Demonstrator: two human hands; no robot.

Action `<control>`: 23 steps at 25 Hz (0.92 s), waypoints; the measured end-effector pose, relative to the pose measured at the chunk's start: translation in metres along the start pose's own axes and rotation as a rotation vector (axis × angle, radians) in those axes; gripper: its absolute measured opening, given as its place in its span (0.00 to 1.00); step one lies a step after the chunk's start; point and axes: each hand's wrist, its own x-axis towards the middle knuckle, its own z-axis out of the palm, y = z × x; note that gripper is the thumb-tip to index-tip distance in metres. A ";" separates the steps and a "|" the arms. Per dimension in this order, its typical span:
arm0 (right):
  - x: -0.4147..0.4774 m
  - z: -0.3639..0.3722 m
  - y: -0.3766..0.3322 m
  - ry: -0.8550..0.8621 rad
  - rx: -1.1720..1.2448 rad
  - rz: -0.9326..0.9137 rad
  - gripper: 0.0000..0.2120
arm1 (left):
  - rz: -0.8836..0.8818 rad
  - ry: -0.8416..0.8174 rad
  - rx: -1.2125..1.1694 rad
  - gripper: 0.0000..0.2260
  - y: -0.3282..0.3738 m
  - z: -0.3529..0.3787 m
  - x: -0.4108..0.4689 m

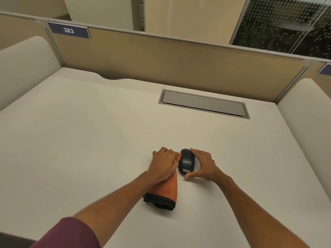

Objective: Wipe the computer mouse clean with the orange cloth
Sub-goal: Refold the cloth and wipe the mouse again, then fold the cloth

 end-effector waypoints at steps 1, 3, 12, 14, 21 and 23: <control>0.000 0.000 0.000 -0.002 -0.001 0.003 0.53 | 0.030 0.013 0.003 0.17 -0.004 0.002 -0.004; 0.001 0.000 0.001 -0.008 0.001 0.009 0.54 | 0.088 0.052 0.018 0.17 -0.008 0.005 -0.012; -0.001 0.000 0.000 0.002 -0.004 -0.002 0.54 | 0.457 0.187 0.053 0.16 -0.014 0.011 -0.033; 0.000 0.001 0.001 0.007 -0.005 -0.009 0.52 | 0.544 0.179 0.073 0.14 -0.015 0.011 -0.033; 0.000 0.002 -0.001 0.013 0.010 0.002 0.53 | 0.466 0.278 0.091 0.12 -0.004 0.014 -0.030; 0.000 0.002 -0.002 0.017 0.003 0.001 0.52 | 0.463 0.261 0.066 0.12 -0.004 0.014 -0.031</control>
